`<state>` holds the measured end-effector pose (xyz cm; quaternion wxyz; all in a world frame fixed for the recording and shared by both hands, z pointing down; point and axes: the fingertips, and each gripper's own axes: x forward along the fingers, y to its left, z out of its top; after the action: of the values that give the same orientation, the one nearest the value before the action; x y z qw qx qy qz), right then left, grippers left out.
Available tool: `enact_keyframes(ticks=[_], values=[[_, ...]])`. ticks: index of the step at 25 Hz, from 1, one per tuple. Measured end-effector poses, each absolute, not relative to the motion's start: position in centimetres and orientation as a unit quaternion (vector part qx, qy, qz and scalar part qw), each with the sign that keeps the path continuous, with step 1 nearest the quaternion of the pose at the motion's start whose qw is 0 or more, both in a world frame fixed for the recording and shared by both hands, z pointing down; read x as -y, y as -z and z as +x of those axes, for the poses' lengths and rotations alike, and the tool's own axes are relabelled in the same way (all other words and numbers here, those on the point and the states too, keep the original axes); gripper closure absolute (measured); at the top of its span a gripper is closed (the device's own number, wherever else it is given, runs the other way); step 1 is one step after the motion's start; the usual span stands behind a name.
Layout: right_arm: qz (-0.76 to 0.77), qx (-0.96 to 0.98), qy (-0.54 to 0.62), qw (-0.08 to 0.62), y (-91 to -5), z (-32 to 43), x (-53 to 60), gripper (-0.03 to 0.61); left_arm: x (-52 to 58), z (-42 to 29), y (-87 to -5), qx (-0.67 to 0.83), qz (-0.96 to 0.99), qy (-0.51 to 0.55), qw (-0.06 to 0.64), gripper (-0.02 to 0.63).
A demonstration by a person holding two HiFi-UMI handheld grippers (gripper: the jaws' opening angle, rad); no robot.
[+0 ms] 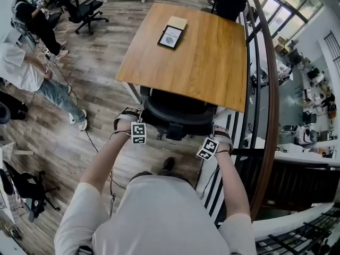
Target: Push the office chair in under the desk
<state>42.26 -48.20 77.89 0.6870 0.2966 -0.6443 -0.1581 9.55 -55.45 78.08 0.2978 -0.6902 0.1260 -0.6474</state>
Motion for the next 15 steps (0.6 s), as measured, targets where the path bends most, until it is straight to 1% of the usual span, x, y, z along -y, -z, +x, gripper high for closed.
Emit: enact_keyframes(ticks=[15], values=[[0.305,0.642,0.159,0.685,-77.6,42.8,52.9,0.478,60.3,10.1,-77.8,-0.129,-0.691,0.645,0.301,0.544]])
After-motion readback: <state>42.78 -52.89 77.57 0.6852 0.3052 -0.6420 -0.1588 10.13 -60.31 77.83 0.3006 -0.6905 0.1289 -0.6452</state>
